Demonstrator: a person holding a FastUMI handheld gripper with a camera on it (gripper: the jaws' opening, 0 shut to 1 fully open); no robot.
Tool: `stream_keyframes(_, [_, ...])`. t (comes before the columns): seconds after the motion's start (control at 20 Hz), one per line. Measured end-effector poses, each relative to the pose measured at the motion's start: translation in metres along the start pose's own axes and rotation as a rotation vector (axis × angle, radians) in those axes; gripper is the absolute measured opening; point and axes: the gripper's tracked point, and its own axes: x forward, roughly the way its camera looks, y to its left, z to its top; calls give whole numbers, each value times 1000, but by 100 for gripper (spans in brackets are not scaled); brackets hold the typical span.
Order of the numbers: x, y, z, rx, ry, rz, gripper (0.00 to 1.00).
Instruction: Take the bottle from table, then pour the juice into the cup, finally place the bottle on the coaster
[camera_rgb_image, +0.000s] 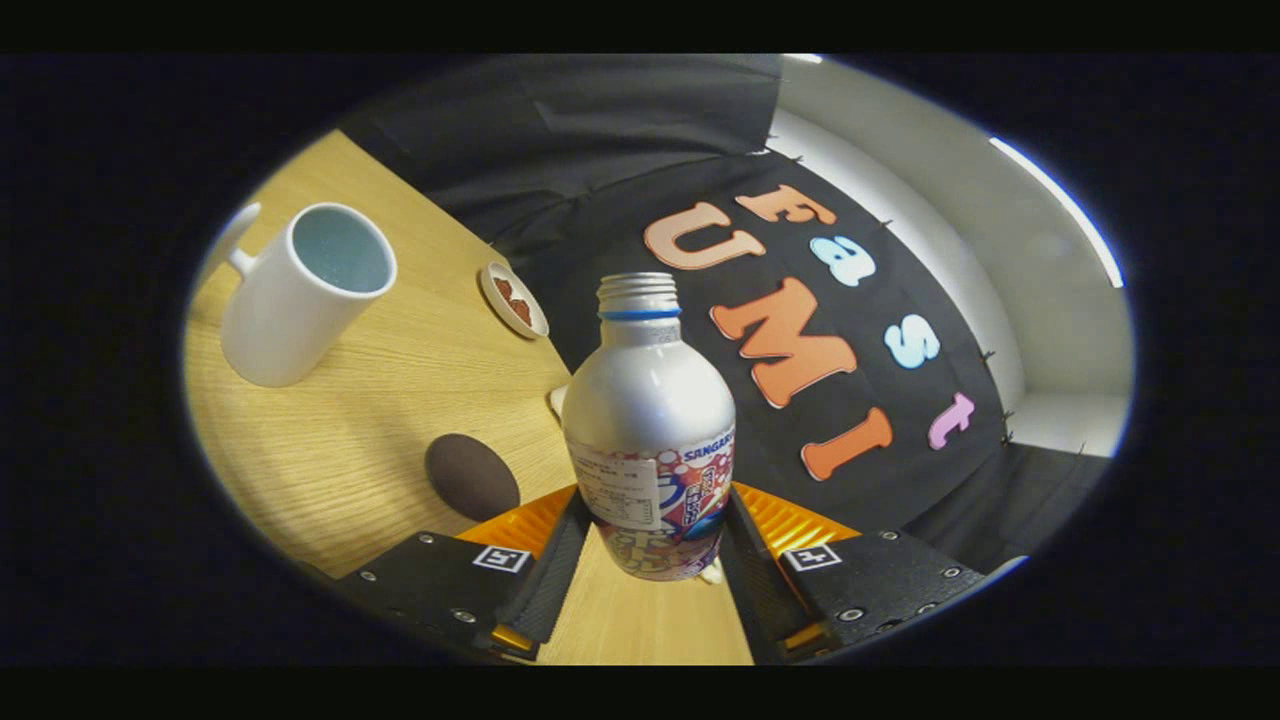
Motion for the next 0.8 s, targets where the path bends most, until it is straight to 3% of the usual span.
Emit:
stream_keyframes(0.35, [-2,-3,27,-232,-102,-51,77])
stream_keyframes(0.8, [-3,-5,50,-443,-201,-83,77])
